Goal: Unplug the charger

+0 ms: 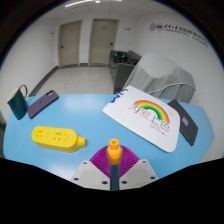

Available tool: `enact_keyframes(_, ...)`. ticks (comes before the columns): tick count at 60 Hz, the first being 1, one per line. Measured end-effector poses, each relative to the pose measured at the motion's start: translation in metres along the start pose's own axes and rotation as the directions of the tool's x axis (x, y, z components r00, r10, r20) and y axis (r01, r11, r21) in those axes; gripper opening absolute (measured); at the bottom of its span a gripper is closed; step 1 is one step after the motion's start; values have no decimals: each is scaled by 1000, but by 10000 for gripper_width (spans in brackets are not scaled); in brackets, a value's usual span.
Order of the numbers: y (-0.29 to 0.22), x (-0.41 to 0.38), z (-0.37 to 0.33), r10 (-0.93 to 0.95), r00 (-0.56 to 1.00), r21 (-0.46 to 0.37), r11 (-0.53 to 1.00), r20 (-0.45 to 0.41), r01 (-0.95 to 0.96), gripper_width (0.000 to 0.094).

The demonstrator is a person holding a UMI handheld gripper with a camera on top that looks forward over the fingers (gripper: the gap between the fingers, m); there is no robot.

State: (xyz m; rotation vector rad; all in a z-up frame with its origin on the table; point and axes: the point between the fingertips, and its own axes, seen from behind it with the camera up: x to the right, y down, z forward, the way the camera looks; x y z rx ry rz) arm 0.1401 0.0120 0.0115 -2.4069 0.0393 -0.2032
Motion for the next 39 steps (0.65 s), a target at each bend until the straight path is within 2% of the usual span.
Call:
enact_keyframes(4, 13, -2, 18, 14, 1000, -33, 999, 20, -13, 113)
enact_keyframes(7, 4, -1, 22, 17, 1000, 4, 1000, 23, -17, 143)
enact_keyframes(13, 0, -3, 27, 38, 998, -8, 999, 56, -38, 269)
enact_keyframes(14, -1, -4, 27, 47, 997, -6, 999, 63, -47, 307)
enact_keyframes(17, -7, -3, 24, 77, 994, 13, 997, 77, -78, 513)
enact_keyframes(18, -8, -2, 21, 83, 993, 23, 996, 81, -86, 526)
enact_keyframes(22, -13, -2, 7, 99, 988, 60, 993, 120, -107, 739)
enact_keyframes(25, -14, -2, -8, 112, 981, 80, 989, 157, -126, 836)
enact_keyframes(33, -9, 12, -58, 131, 964, 141, 976, 231, -166, 843)
enact_keyframes(39, 9, 37, -97, 120, 964, 174, 971, 237, -164, 835)
